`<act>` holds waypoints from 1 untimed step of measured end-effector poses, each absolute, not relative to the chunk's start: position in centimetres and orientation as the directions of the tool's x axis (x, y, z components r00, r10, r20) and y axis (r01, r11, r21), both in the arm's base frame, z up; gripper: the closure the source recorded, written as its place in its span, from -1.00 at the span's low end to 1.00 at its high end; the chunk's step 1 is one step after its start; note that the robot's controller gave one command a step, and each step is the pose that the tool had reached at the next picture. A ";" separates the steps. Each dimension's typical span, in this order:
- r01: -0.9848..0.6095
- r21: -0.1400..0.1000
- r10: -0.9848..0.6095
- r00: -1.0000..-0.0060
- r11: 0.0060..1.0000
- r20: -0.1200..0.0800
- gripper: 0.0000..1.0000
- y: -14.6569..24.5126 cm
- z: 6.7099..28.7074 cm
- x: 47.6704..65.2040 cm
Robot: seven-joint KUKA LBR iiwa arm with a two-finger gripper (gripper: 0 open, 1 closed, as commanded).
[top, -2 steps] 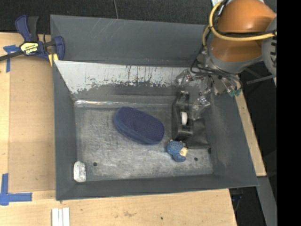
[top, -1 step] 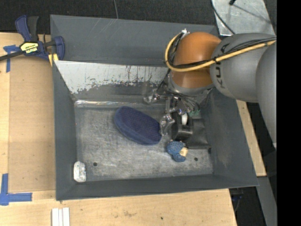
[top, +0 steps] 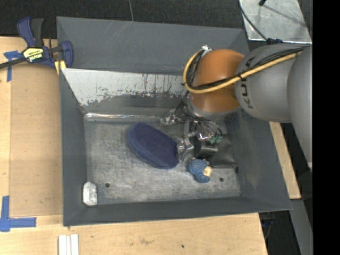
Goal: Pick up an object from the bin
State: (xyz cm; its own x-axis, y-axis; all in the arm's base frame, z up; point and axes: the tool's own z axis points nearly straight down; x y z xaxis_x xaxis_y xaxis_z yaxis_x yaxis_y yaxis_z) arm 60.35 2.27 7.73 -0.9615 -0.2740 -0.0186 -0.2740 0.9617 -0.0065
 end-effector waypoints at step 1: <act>-0.208 -0.005 -0.208 -0.978 0.978 -0.015 -1.00 5.4 7.7 58.5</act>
Offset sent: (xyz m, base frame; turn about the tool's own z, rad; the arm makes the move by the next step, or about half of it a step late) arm -0.0246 0.0329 -0.0073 0.0679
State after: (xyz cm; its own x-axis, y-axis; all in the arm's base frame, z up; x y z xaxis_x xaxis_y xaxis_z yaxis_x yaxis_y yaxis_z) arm 58.46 5.44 7.71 -0.9779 -0.2083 -0.0151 -0.2083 0.9781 -0.0047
